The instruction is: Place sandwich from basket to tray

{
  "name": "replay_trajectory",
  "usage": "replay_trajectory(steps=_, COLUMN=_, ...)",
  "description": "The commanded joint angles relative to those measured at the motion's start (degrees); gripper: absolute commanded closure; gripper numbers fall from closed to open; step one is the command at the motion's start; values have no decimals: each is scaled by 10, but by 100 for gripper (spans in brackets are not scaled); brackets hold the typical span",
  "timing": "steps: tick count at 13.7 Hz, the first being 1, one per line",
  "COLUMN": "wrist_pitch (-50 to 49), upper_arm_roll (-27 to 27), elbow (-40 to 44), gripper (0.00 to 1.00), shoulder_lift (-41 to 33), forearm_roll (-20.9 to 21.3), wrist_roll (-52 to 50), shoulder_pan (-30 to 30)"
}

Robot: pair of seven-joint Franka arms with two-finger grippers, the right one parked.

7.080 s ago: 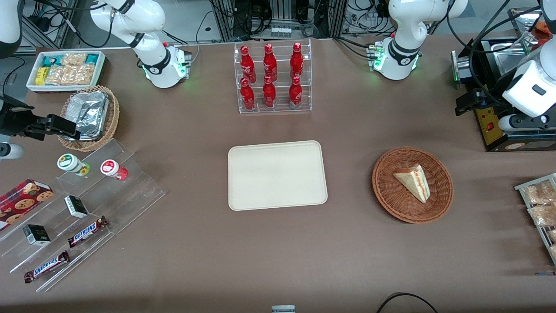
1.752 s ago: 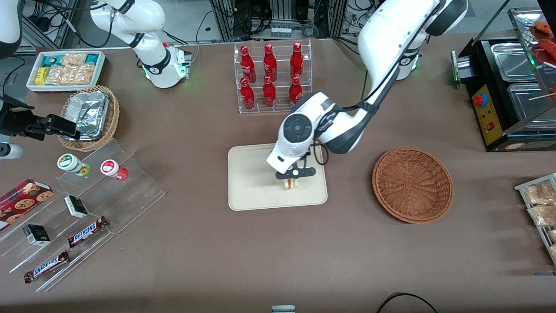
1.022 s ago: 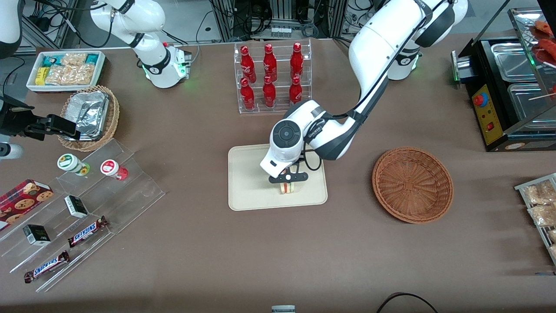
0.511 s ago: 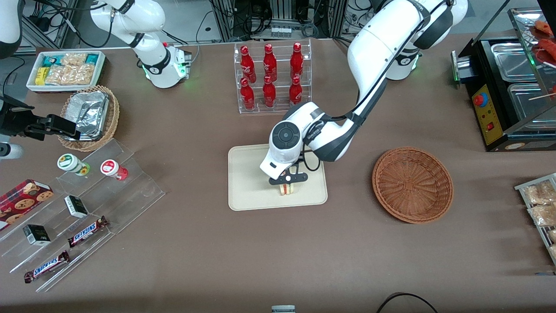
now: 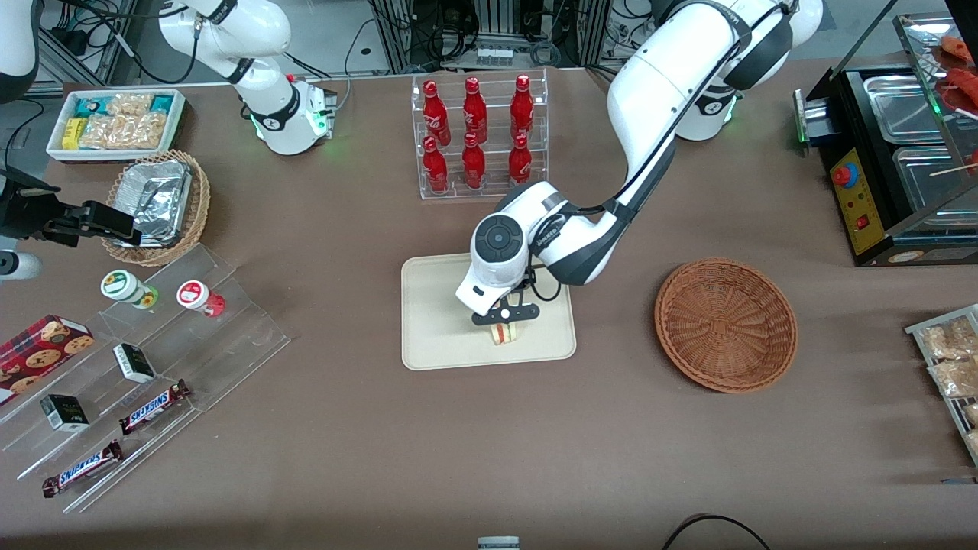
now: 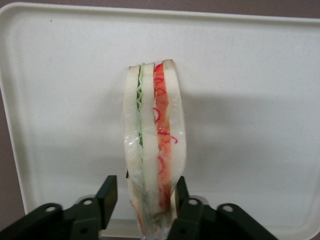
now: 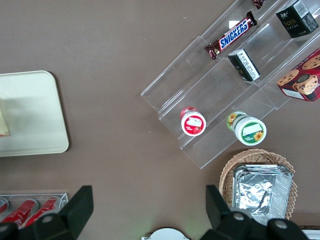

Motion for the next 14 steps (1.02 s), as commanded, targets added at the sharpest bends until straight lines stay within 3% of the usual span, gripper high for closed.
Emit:
replay_trajectory(steps=1, wrist_pitch=-18, upper_arm_roll=3, elbow=16, gripper=0, shoulder_lift=-30, forearm_roll=5, wrist_roll=-8, shoulder_pan=-1)
replay_trajectory(steps=5, wrist_pitch=-98, upper_arm_roll=6, elbow=33, gripper=0, shoulder_lift=-94, forearm_roll=11, wrist_roll=15, shoulder_pan=4)
replay_trajectory(steps=14, wrist_pitch=-202, upper_arm_roll=3, elbow=24, gripper=0, shoulder_lift=-184, forearm_roll=1, wrist_roll=174, shoulder_pan=162)
